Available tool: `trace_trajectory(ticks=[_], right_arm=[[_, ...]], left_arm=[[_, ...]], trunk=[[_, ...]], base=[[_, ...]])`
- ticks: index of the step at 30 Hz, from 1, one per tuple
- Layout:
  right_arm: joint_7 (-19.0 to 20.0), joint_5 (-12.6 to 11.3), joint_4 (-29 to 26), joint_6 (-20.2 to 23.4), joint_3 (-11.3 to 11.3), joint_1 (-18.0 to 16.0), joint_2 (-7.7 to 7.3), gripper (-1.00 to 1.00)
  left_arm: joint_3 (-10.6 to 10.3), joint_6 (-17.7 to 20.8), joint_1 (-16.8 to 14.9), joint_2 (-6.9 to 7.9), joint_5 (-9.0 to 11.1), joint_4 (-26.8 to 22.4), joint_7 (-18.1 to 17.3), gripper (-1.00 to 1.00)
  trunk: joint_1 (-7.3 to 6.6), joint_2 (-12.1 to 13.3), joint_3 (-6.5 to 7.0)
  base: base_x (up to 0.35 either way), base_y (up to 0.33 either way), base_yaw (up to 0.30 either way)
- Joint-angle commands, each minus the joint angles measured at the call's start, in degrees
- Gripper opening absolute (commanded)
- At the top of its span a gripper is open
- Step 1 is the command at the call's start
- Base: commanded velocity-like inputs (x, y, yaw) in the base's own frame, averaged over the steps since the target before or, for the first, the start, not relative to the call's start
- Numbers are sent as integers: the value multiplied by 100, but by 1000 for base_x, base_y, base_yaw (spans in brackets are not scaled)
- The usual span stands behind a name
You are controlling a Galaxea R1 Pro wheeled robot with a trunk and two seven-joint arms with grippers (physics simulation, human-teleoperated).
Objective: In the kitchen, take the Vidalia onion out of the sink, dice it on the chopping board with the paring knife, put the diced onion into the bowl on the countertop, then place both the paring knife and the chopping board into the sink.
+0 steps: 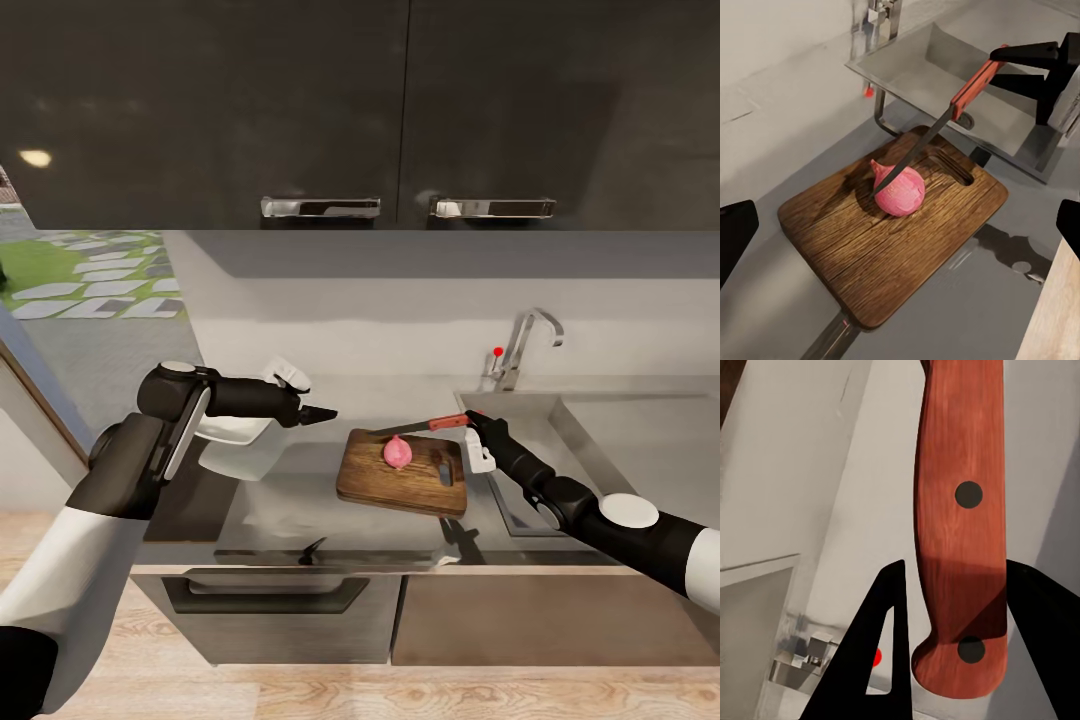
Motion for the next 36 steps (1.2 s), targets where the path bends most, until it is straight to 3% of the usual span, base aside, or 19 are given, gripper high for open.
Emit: trace_trajectory(ticks=[1, 17, 23, 36], right_arm=[[-28, 50, -7, 57, 33, -15, -4, -100], [-28, 50, -7, 57, 36, -15, -4, -100], [-28, 50, -7, 57, 36, -15, -4, -100], [-28, 50, -7, 57, 36, -15, -4, -100]], left_arm=[[-3, 33, -7, 2, -30, -4, -35, 100], [-1, 33, -7, 2, -26, -4, -35, 100], [-2, 33, -7, 2, -30, -4, -35, 100], [-4, 33, -7, 2, -28, -4, -35, 100]], trunk=[[4, -13, -13], [4, -13, -13], [136, -254, -121], [158, -294, -139]], base=[[0, 0, 0], [0, 0, 0], [0, 0, 0], [0, 0, 0]])
